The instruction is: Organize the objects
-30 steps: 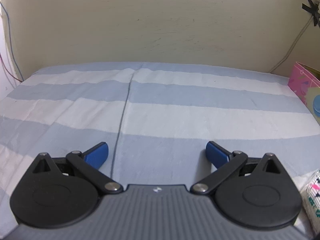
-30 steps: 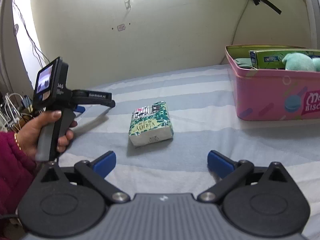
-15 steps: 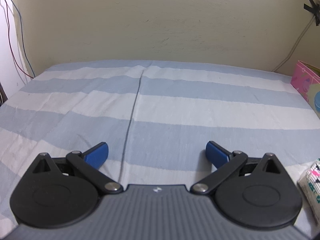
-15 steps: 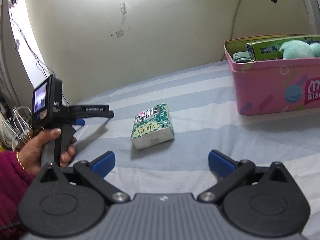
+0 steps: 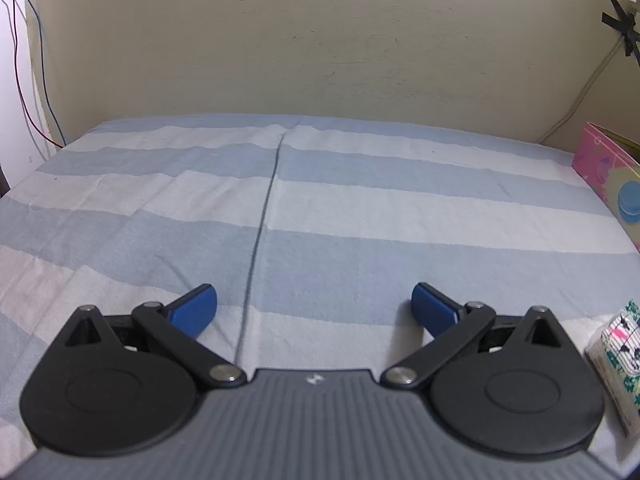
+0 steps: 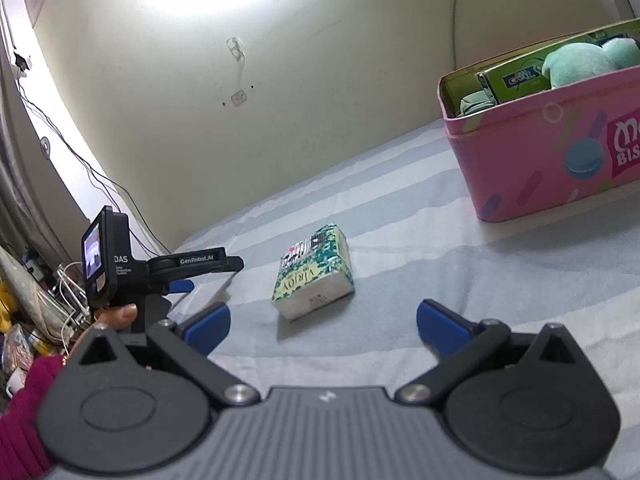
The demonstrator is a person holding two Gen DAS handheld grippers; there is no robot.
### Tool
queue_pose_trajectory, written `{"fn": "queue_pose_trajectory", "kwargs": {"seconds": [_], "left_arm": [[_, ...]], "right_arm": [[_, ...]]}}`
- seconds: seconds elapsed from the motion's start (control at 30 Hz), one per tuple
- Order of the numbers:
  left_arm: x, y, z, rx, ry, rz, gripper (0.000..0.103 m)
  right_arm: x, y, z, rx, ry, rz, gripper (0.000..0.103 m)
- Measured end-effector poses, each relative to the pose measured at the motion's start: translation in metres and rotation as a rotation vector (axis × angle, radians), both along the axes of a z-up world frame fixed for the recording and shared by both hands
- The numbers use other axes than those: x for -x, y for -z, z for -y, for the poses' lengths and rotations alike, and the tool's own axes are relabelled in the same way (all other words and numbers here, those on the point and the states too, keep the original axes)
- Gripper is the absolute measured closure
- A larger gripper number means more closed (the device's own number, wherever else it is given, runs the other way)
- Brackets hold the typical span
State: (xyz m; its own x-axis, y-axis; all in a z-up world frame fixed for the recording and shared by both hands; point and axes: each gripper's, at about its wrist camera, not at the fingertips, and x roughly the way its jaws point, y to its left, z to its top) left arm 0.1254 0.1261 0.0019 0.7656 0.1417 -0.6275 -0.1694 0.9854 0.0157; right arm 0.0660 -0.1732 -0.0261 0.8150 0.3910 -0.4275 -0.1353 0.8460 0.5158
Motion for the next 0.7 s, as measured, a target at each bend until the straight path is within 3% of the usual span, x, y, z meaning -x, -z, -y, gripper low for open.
{"fn": "queue_pose_trajectory", "kwargs": {"seconds": [0.23, 0.47, 0.53, 0.63, 0.7], "left_arm": [[0.0, 0.001, 0.003, 0.003, 0.053, 0.002, 0.0], [0.005, 0.0, 0.004, 0.042, 0.128, 0.018, 0.0], [0.008, -0.002, 0.002, 0.082, 0.146, 0.028, 0.0], [0.011, -0.008, -0.003, 0.244, 0.235, 0.023, 0.0], [0.02, -0.015, 0.006, 0.293, 0.298, 0.037, 0.0]], "right_arm": [[-0.002, -0.003, -0.006, 0.049, -0.004, -0.003, 0.0], [-0.008, -0.008, -0.03, 0.236, -0.01, -0.028, 0.0], [-0.012, -0.009, -0.041, 0.317, -0.012, -0.041, 0.0], [-0.019, -0.009, -0.058, 0.435, -0.015, -0.057, 0.0], [-0.022, -0.008, -0.064, 0.475, -0.02, -0.061, 0.0]]}}
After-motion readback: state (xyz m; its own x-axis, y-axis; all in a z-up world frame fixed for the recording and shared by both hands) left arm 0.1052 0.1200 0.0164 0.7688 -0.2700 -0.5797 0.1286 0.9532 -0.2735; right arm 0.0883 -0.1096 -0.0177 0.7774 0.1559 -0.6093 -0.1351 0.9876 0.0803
